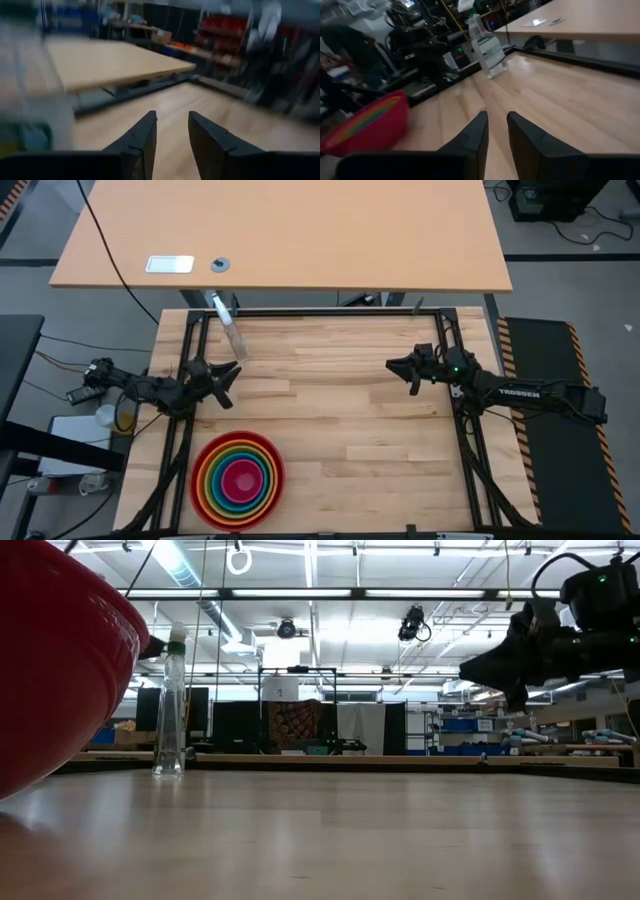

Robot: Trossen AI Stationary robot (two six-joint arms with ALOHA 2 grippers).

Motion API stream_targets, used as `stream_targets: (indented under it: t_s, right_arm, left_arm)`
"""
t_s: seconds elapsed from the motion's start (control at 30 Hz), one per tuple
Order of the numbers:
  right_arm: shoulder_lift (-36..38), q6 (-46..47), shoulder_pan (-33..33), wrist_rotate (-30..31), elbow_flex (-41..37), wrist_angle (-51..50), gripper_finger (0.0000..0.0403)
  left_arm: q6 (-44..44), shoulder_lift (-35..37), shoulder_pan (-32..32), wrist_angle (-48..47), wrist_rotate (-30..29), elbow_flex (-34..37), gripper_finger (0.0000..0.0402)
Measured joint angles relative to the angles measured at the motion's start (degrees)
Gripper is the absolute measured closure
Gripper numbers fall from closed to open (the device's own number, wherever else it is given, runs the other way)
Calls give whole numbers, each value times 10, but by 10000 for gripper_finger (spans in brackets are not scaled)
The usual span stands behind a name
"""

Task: Nest bowls inside each other
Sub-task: Return to Home Position

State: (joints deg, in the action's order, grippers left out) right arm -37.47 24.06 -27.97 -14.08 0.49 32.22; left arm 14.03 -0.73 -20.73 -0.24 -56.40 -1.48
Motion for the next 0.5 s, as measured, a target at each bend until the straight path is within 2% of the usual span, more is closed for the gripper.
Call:
stream_targets:
  t_s: [0.1, 0.2, 0.5]
  right_arm:
    - [0, -18, 0, 9, 0, 2, 320]
    - [0, -10, 0, 9, 0, 2, 320]
    - [0, -9, 0, 9, 0, 2, 320]
  left_arm:
    - [-155, 0, 0, 0, 0, 0, 287]
    - [-231, 0, 0, -1, 0, 0, 287]
    - [-232, 0, 0, -1, 0, 0, 287]
